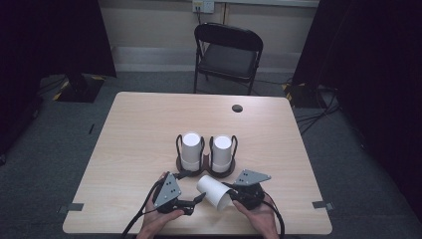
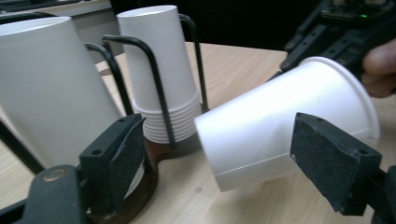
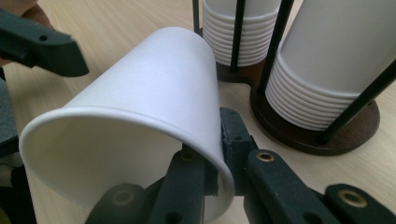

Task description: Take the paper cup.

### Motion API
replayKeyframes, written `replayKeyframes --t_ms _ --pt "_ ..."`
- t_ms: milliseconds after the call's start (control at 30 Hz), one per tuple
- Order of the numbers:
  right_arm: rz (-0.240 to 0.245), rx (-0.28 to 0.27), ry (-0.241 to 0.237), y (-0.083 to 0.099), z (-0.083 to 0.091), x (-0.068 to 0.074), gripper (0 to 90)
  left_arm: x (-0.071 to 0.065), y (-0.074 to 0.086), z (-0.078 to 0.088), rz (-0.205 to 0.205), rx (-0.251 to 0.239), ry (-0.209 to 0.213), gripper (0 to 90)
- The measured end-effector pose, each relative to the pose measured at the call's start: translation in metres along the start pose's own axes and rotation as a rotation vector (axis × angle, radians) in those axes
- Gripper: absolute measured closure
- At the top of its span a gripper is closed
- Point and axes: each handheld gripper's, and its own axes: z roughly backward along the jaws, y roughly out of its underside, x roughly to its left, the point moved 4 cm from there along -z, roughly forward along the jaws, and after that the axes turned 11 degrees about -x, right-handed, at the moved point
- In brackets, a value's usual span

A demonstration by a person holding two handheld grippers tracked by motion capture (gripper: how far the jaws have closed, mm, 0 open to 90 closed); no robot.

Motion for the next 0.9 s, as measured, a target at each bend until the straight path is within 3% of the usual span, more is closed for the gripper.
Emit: replayKeyframes --t_ms 367,467,600,800,900 --pt "0.018 0.022 -0.026 -0.008 0.001 -0.003 87.5 -0.010 0.006 -0.006 -0.069 0.052 0.073 19.1" --pt "0.020 0.027 -0.028 -0.008 0.001 -0.004 87.5 -0.013 0.007 -0.007 -0.115 0.082 0.082 19.0" --pt "0.021 0.048 -0.039 -0.009 0.000 -0.005 87.4 -0.018 0.008 -0.010 -0.147 0.103 0.106 16.6" --pt "0.032 0.056 -0.046 -0.014 0.001 -0.006 87.4 -0.019 0.011 -0.013 -0.172 0.111 0.072 15.8" --pt "0.024 0.083 -0.059 -0.014 -0.001 -0.007 87.4 -0.020 0.013 -0.013 -0.196 0.122 0.076 16.6"
